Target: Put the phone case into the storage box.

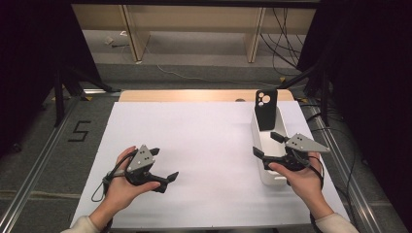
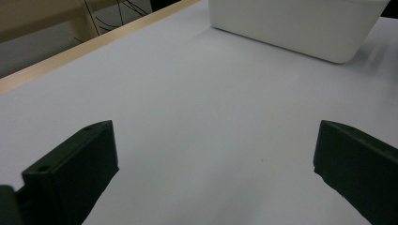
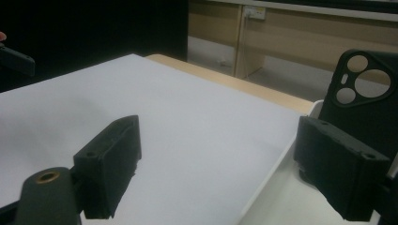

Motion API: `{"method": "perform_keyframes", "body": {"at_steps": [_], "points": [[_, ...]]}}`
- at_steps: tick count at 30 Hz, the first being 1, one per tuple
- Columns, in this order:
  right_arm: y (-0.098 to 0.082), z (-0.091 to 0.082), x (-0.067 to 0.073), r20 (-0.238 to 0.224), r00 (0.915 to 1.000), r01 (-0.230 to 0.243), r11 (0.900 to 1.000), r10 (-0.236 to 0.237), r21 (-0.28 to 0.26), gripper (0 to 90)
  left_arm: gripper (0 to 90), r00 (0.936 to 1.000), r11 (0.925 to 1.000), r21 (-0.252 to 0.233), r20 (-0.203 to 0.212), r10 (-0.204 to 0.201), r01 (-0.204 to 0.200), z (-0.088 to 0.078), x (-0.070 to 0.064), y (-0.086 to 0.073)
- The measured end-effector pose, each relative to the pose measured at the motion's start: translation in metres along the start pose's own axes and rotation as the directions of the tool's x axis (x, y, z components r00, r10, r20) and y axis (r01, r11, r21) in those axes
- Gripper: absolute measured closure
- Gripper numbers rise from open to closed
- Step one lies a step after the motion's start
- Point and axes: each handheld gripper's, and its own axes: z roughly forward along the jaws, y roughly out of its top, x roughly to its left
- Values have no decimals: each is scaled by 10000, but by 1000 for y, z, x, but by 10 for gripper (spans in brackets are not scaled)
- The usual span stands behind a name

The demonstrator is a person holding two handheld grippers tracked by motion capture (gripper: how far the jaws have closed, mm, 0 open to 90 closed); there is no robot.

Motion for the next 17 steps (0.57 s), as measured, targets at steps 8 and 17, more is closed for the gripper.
{"method": "perform_keyframes", "body": {"at_steps": [8,17], "points": [[-1,1,1,22,10000,-3,10000,3,21,166,0,10000,10000,8,20,-3,3,0,0,0],[-1,1,0,74,10000,-7,10000,7,25,163,0,10000,10000,16,36,-5,5,1,0,0]]}}
